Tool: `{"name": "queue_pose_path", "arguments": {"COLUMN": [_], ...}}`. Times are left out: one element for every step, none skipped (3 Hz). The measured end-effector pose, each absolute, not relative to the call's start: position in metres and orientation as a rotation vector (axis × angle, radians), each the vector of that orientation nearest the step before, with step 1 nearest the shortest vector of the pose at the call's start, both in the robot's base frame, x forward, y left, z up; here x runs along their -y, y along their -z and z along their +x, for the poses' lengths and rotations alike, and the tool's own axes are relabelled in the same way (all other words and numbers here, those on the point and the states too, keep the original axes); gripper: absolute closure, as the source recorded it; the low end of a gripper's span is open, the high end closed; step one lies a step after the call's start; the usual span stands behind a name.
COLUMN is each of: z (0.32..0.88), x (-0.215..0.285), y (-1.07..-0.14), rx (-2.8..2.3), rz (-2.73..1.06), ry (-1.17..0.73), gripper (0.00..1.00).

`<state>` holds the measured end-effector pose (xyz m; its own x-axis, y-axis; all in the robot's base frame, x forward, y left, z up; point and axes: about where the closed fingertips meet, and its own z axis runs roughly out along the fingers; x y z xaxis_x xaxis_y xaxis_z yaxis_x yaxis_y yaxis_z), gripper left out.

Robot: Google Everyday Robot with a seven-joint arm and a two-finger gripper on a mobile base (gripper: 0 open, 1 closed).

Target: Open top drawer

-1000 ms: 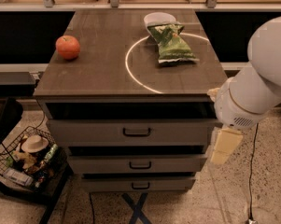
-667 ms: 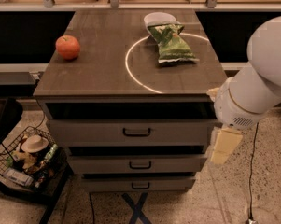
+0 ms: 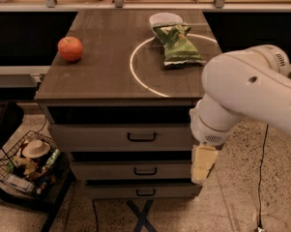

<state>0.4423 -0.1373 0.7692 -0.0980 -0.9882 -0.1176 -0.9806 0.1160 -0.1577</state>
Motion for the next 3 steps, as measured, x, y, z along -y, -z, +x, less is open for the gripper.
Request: {"name": "queue_pose_path", "arguments": {"z": [0.447, 0.452, 0.452], "x": [0.114, 0.089, 0.061], "y": [-0.736, -0.712, -0.697], "rx": [-2.167, -2.122, -2.061], "rz": [-2.037, -2.099, -2.161], "ry": [0.036, 0.001, -0.030], "gripper": [0.00, 0.00, 0.00]}}
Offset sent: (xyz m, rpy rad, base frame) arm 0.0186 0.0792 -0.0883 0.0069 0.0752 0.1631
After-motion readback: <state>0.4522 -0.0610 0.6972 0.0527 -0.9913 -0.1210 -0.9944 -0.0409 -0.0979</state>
